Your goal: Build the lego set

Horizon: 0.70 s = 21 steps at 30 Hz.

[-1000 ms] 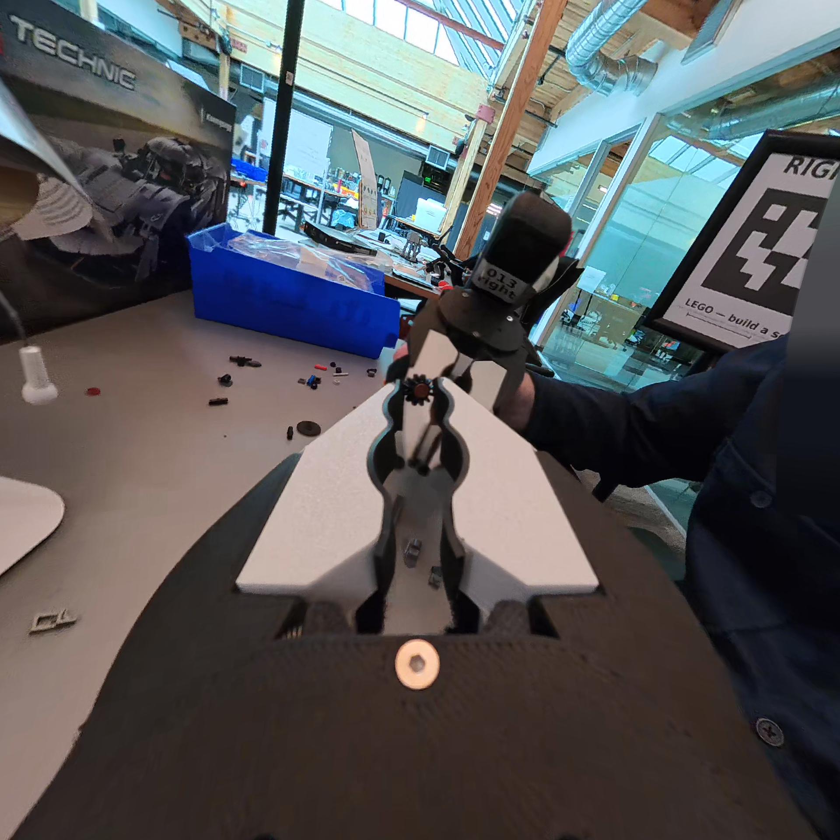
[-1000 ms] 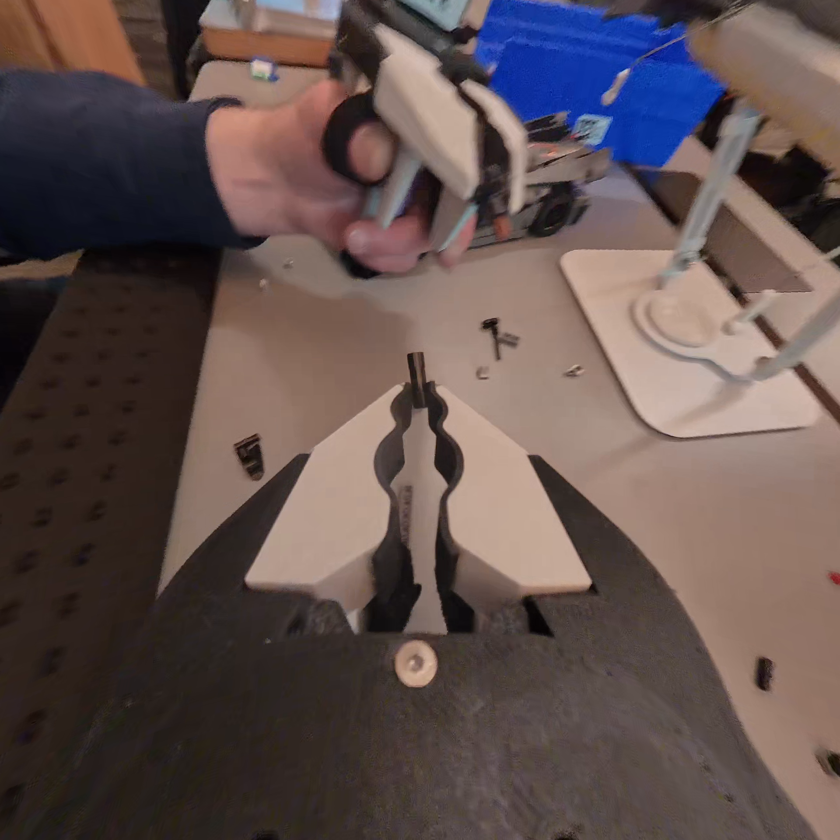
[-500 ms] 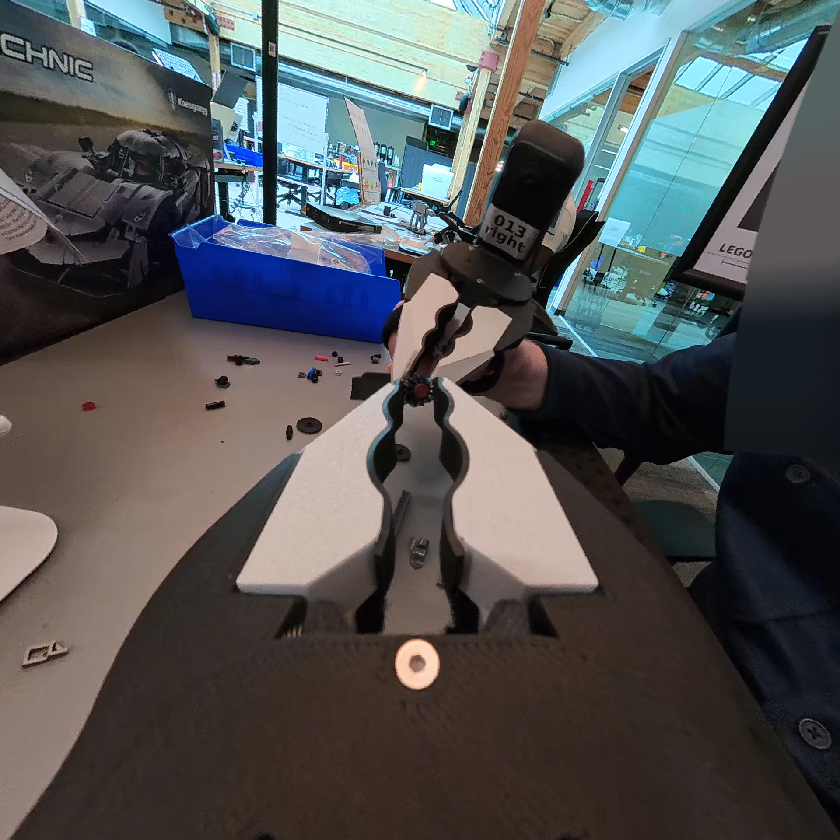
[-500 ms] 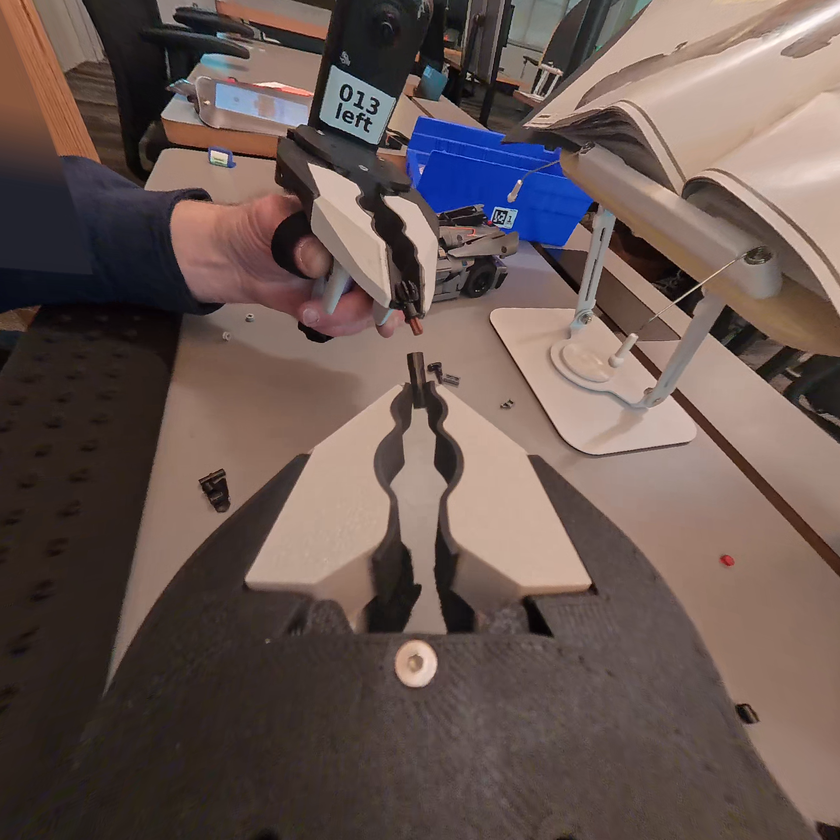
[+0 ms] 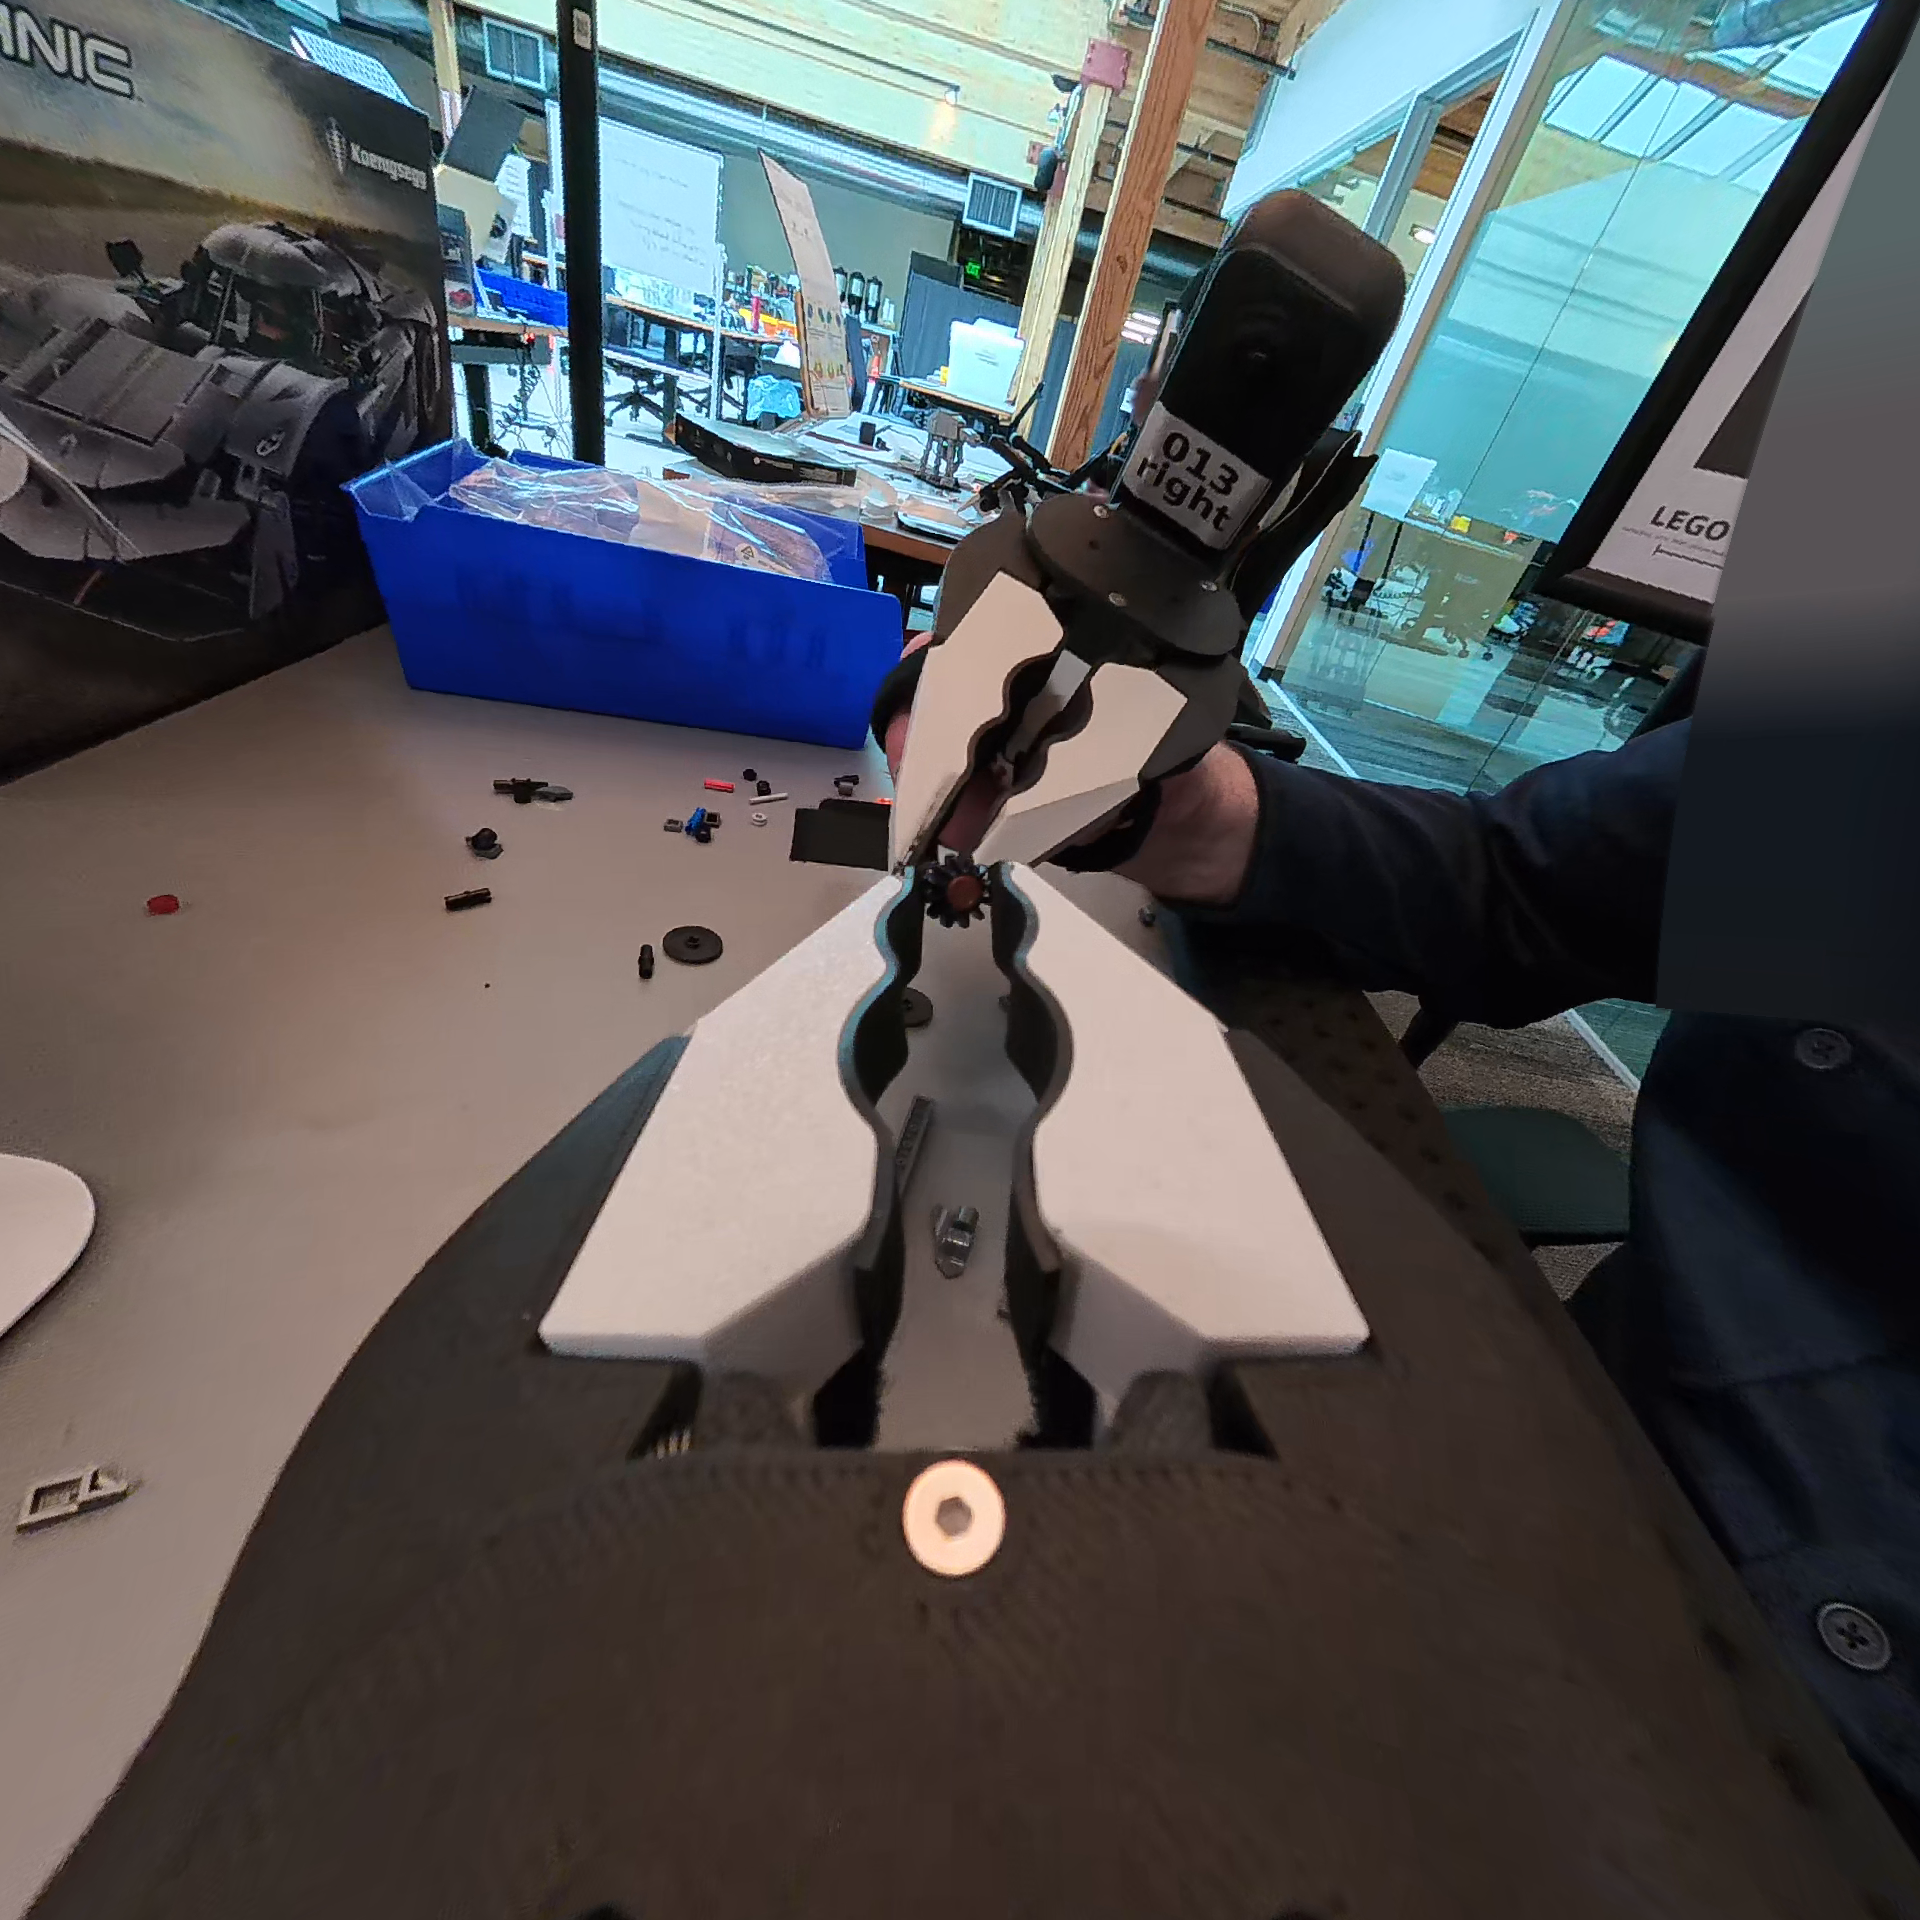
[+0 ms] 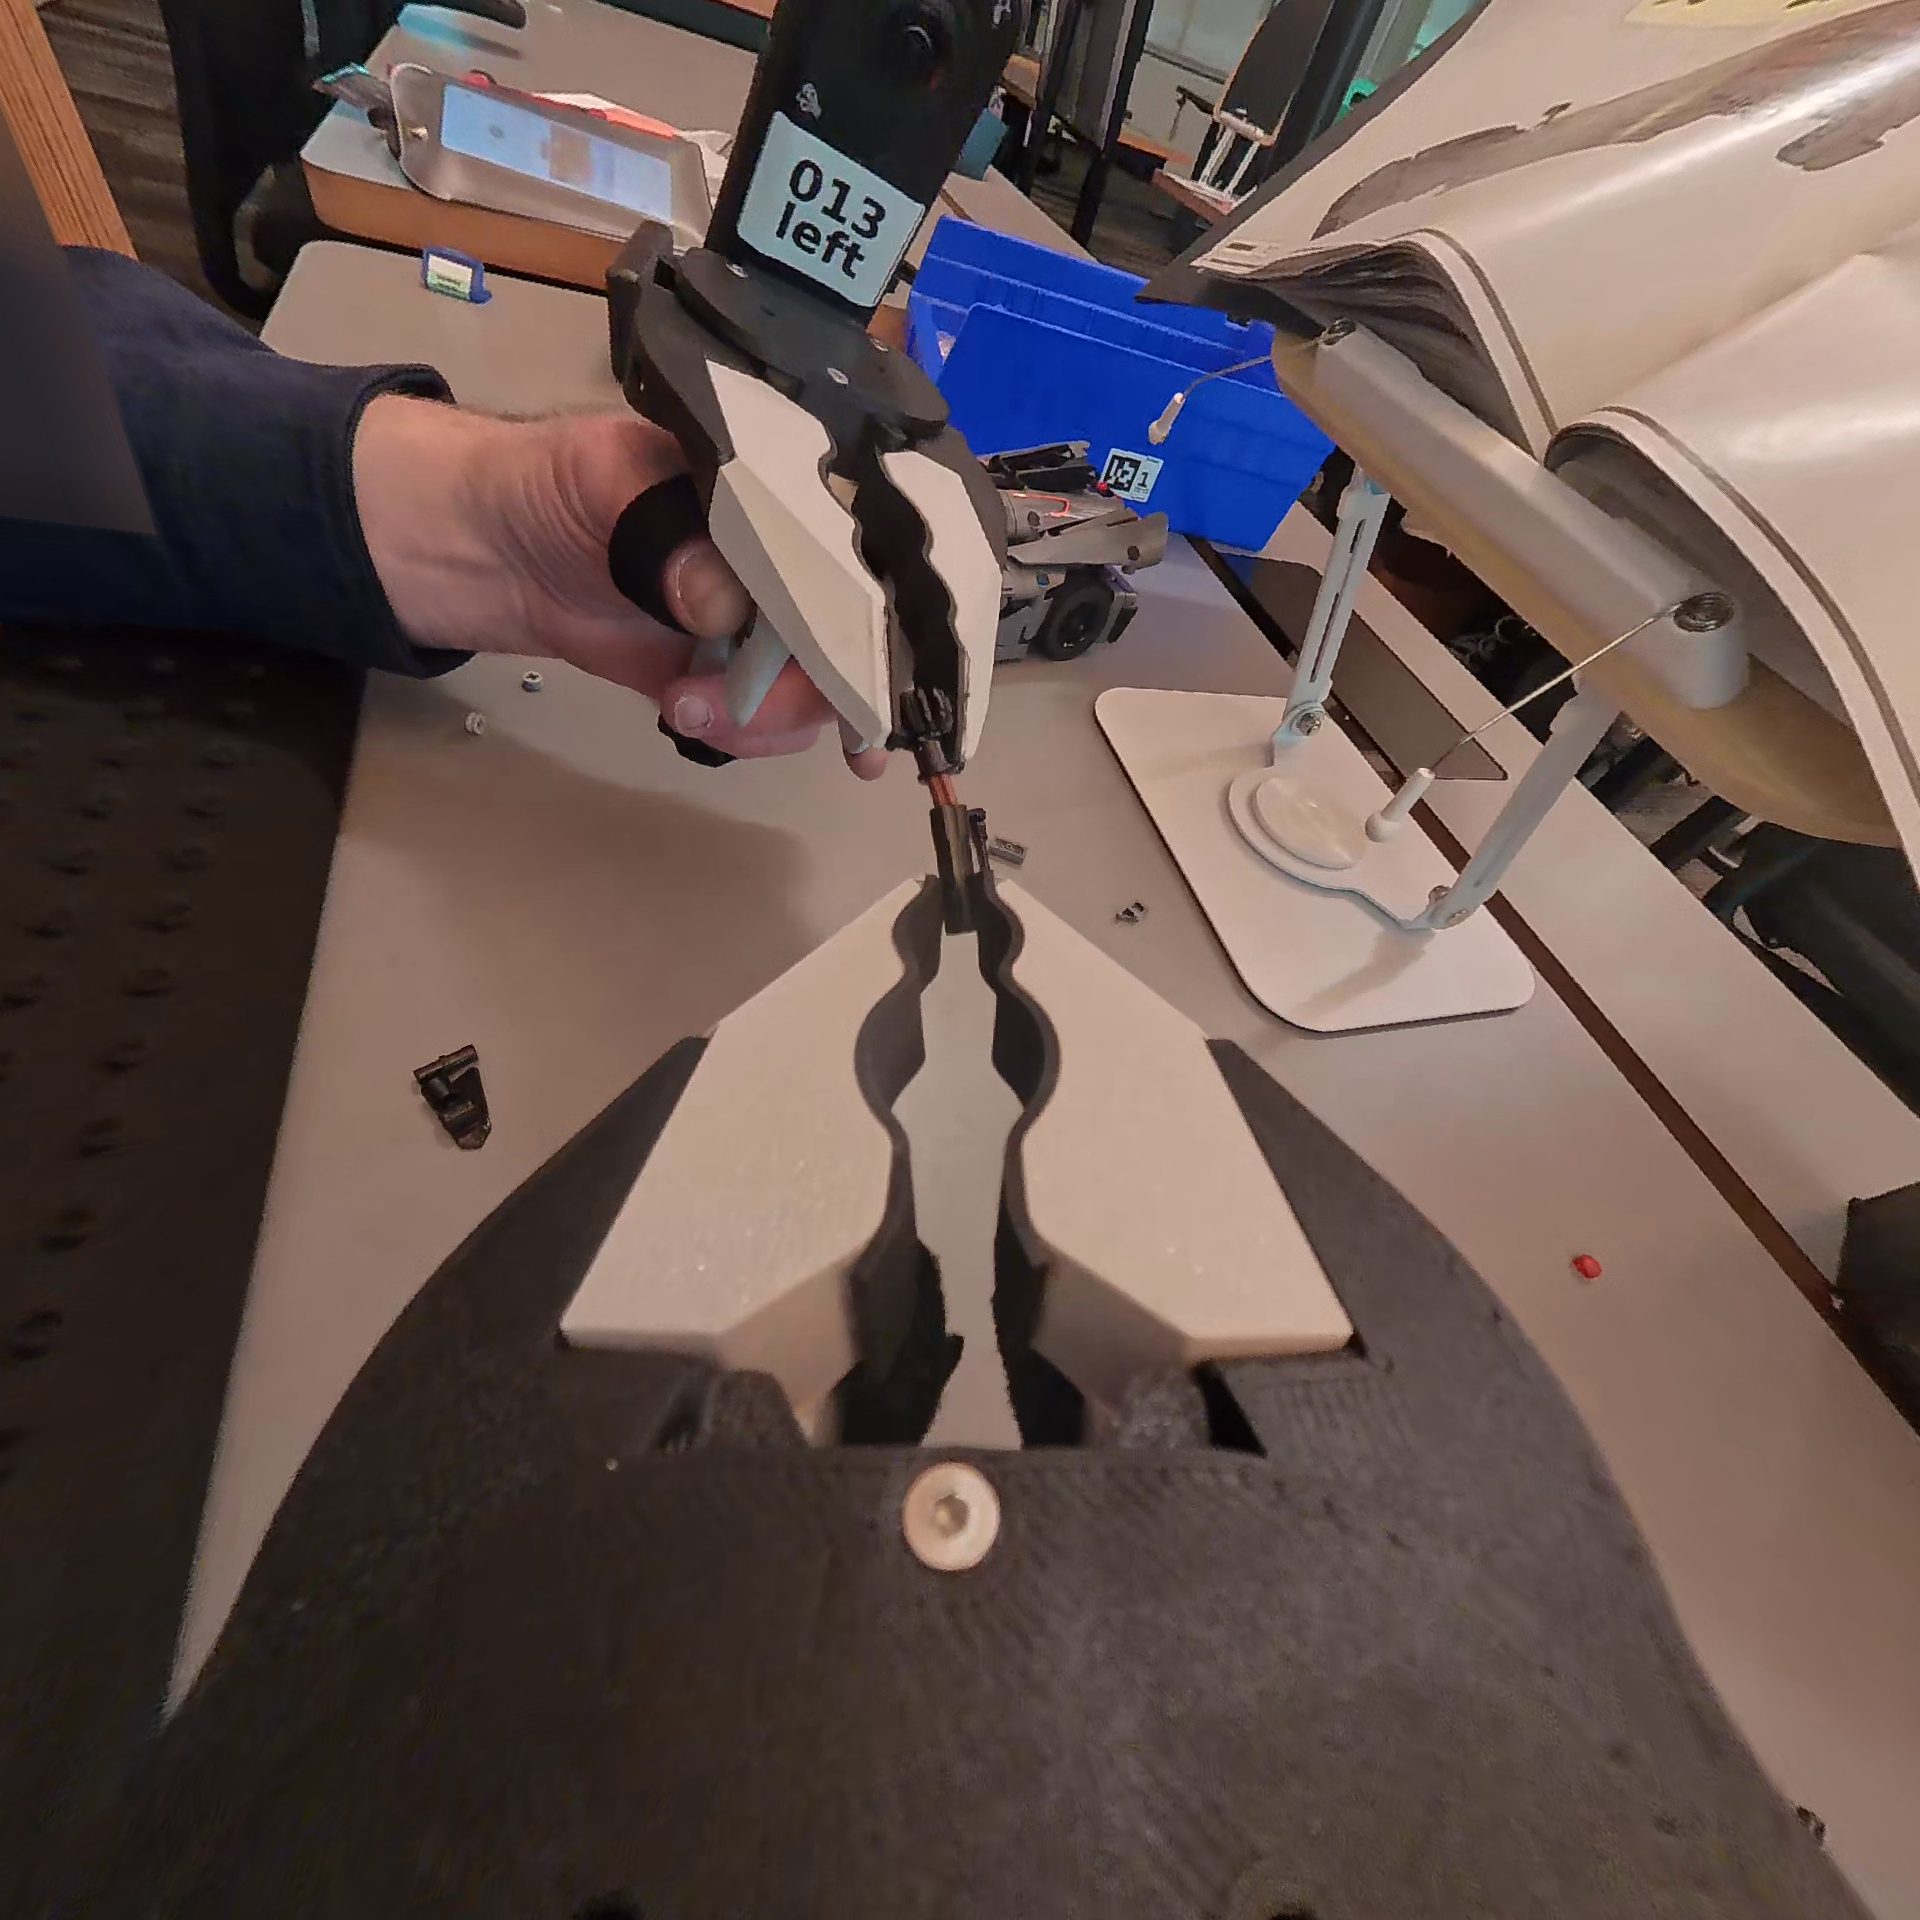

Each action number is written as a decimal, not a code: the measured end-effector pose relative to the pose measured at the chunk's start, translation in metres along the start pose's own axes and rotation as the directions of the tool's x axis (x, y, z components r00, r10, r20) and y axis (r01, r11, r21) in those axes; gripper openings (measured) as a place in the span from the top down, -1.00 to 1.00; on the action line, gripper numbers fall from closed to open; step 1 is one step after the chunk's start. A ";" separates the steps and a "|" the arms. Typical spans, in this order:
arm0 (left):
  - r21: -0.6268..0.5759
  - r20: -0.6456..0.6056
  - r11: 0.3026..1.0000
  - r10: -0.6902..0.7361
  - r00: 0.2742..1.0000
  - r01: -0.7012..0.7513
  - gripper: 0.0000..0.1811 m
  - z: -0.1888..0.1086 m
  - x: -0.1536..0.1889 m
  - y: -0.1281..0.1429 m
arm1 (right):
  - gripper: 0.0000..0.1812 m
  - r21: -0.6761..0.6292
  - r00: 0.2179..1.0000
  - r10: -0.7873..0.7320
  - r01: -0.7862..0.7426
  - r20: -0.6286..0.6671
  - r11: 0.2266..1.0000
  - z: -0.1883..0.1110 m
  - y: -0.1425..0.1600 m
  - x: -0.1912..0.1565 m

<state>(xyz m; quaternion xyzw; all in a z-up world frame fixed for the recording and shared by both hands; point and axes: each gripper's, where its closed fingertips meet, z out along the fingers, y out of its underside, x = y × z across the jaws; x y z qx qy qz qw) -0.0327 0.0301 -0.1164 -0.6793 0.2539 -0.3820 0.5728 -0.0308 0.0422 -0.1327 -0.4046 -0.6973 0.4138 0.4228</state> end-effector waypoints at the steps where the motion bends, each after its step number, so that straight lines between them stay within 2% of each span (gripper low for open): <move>1: -0.002 -0.001 1.000 -0.001 1.000 0.001 0.88 0.000 0.000 0.000 | 0.95 -0.001 1.000 -0.004 0.004 0.001 1.000 0.000 0.000 0.000; 12: -0.029 -0.029 0.999 -0.017 0.999 0.016 0.88 0.001 0.003 0.005 | 0.96 -0.045 0.996 -0.090 0.090 -0.002 0.995 0.000 0.003 -0.005; 21: -0.149 0.010 0.988 0.033 0.999 -0.031 0.88 0.001 0.000 0.019 | 0.97 -0.170 0.977 -0.214 0.207 -0.020 0.963 0.002 0.013 -0.008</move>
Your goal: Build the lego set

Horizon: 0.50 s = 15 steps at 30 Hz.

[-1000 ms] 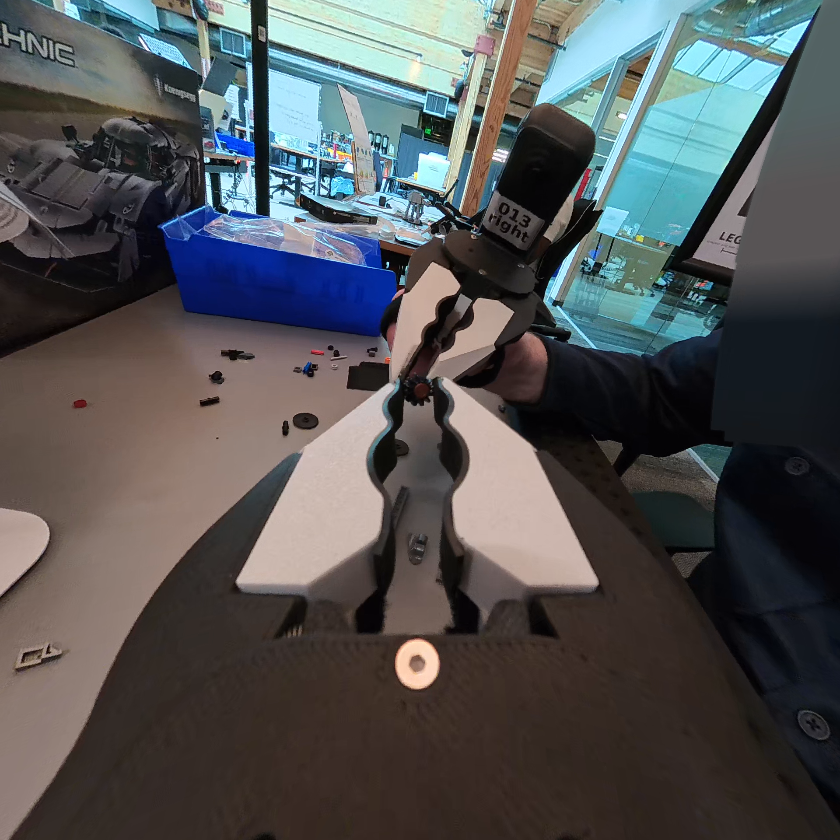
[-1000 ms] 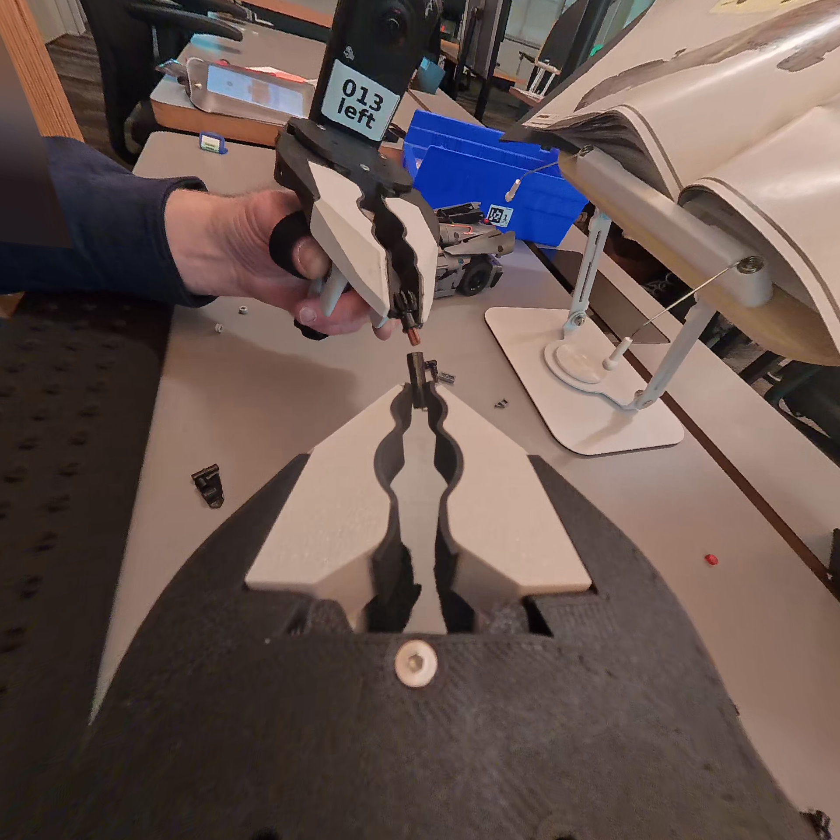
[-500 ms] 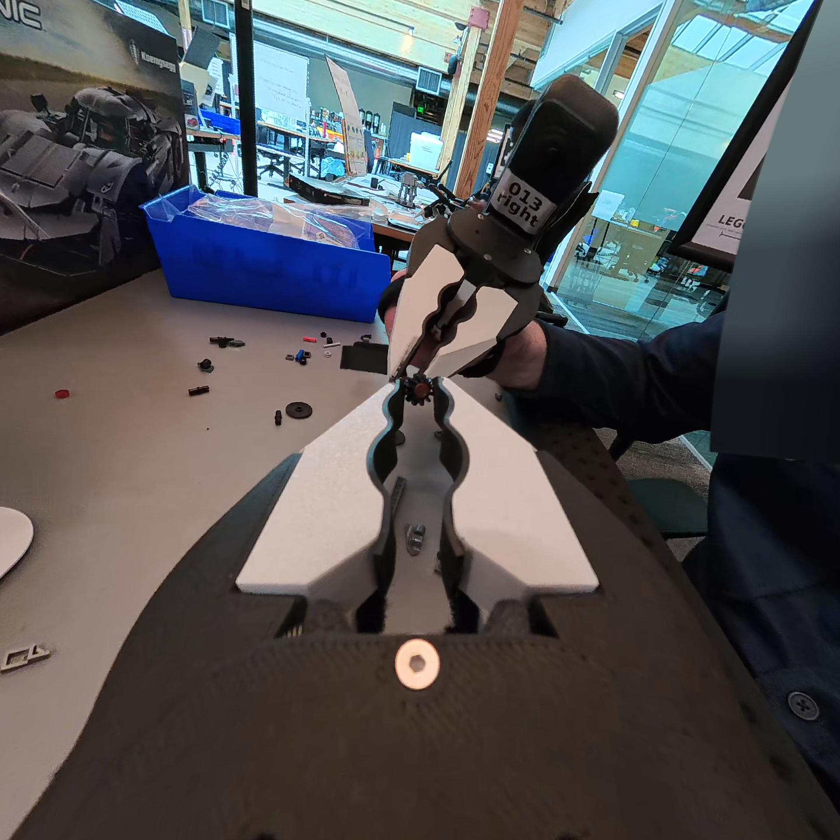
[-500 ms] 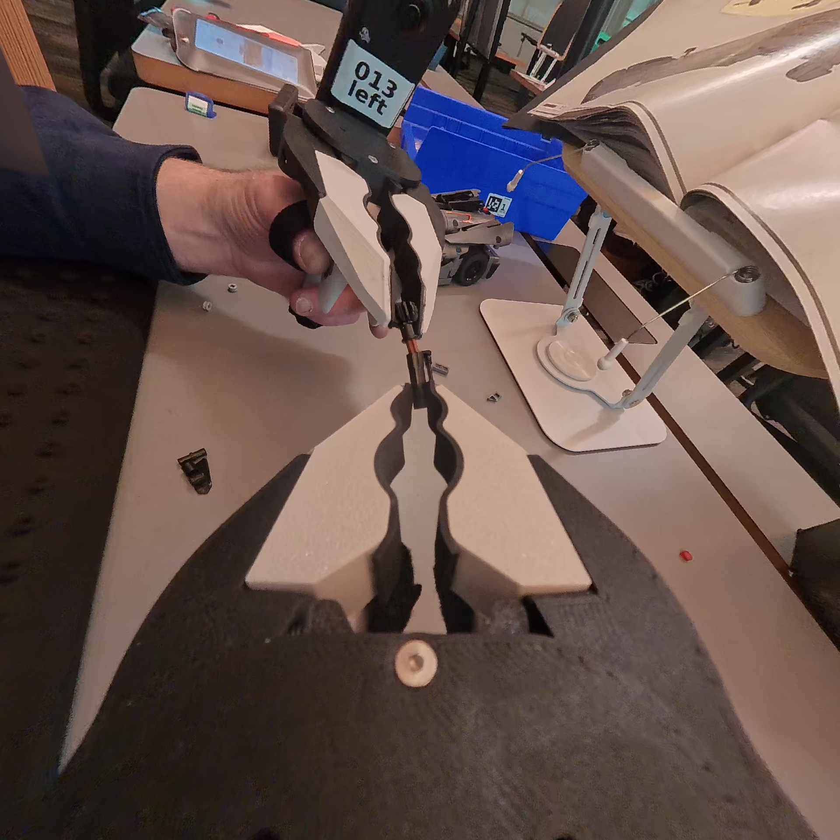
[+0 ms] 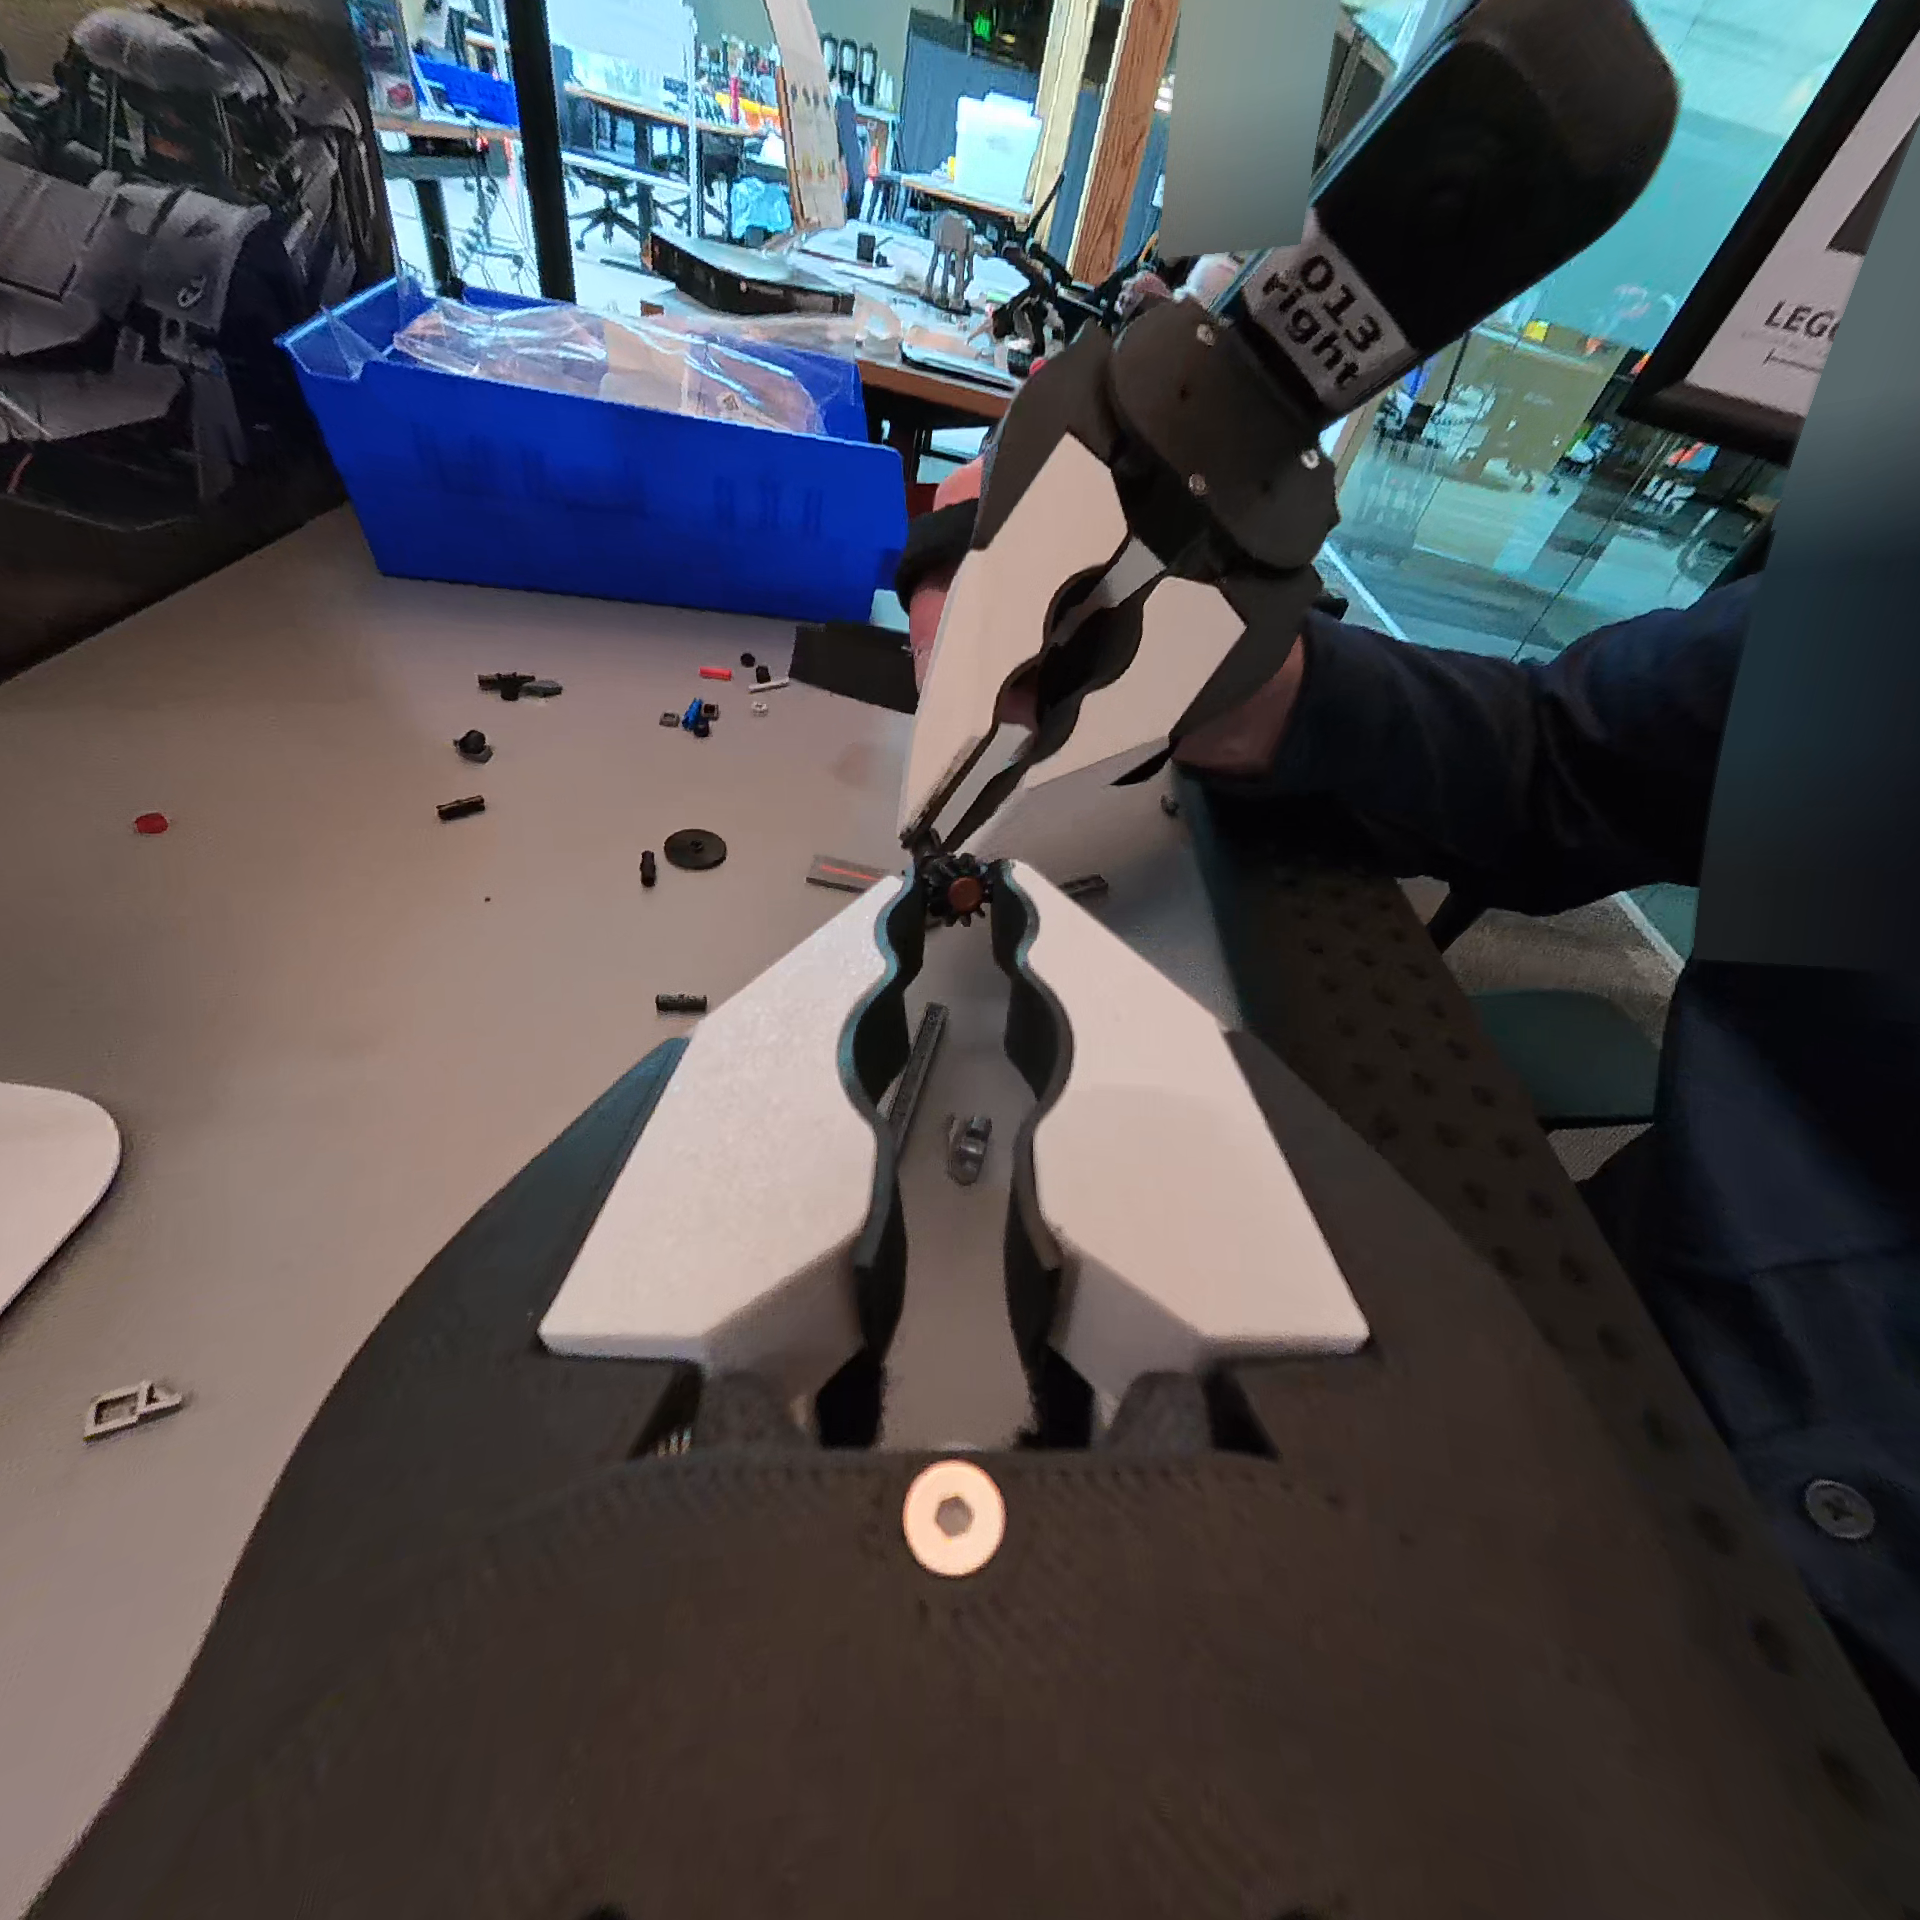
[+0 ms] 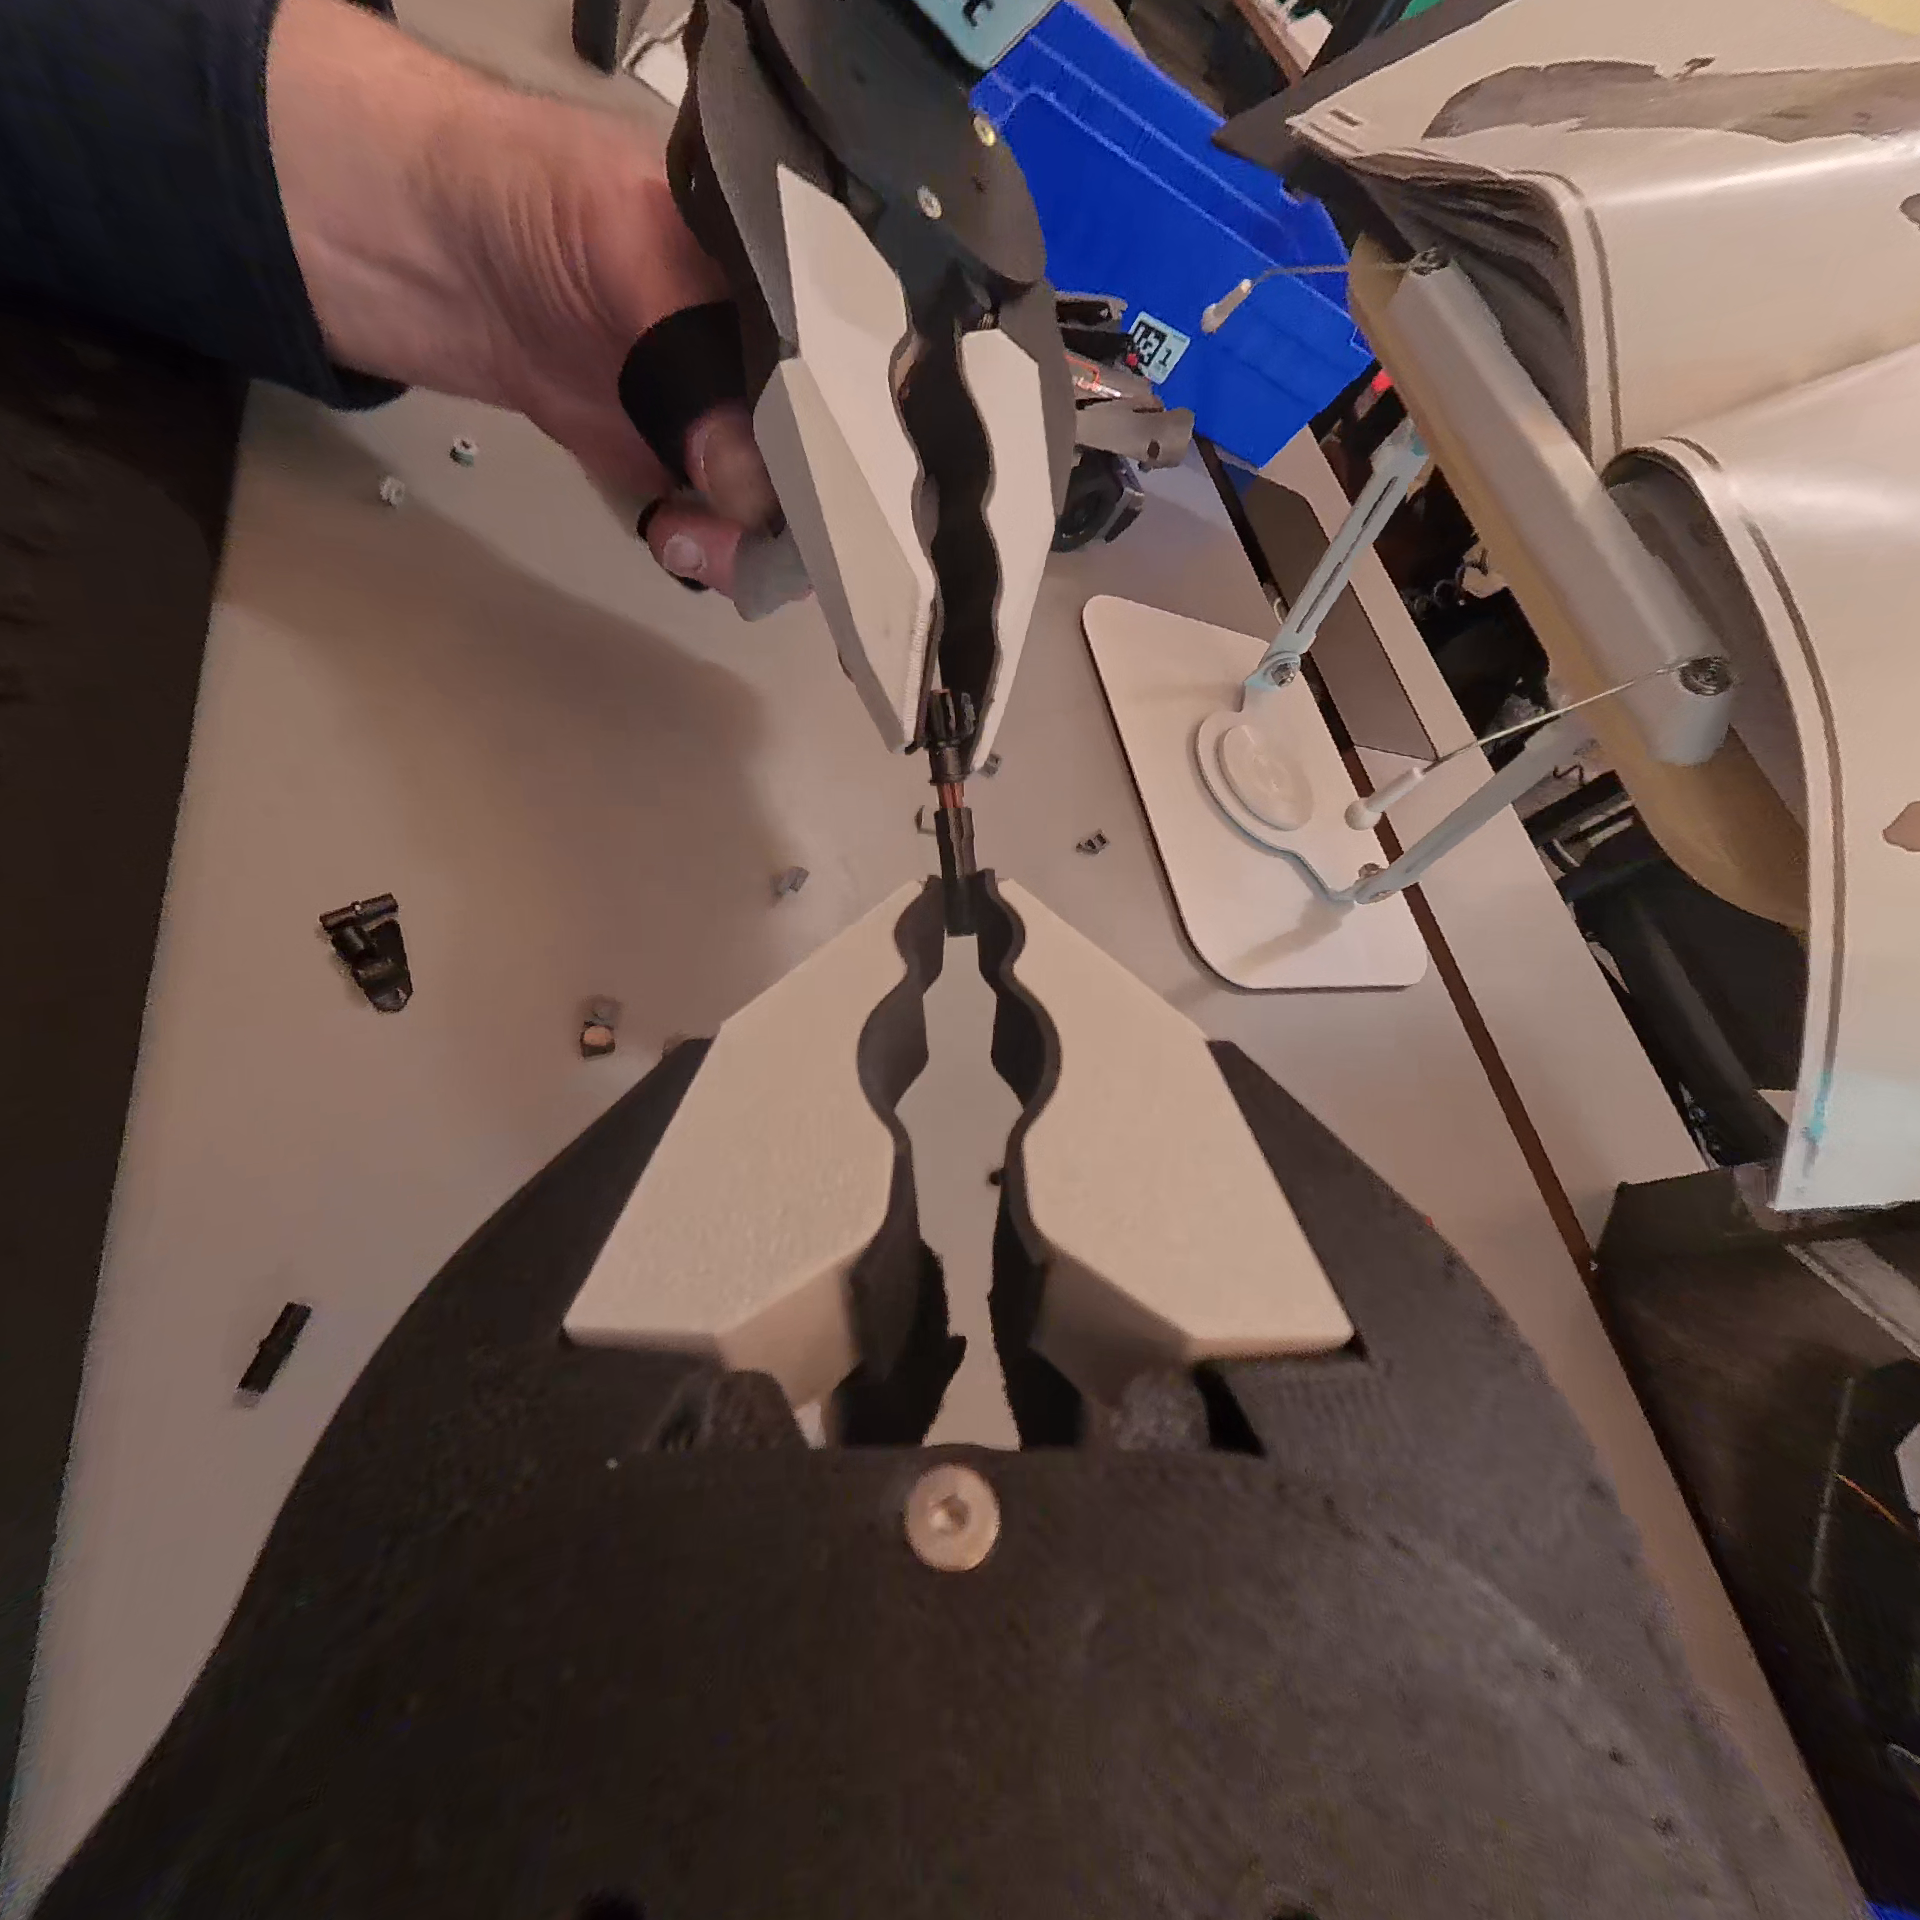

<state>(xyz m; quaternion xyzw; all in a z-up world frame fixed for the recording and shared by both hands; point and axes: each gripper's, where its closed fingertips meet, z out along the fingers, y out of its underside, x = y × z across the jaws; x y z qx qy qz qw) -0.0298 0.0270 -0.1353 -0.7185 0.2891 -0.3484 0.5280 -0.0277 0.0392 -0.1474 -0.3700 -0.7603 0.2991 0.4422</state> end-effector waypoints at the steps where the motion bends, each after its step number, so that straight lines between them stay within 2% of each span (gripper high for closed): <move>1: -0.007 -0.002 1.000 -0.004 1.000 0.004 0.88 0.000 0.000 0.002 | 0.97 -0.010 1.000 -0.008 0.008 0.001 1.000 0.001 0.001 -0.001; 7: -0.030 -0.008 1.000 -0.006 1.000 0.005 0.88 0.001 0.000 0.007 | 0.97 -0.038 1.000 -0.021 0.021 0.013 0.999 0.005 0.005 -0.005; 15: 0.058 -0.038 0.997 -0.040 0.998 0.043 0.88 -0.001 0.000 -0.003 | 0.97 0.043 0.997 0.068 -0.069 0.025 0.997 0.001 -0.003 0.000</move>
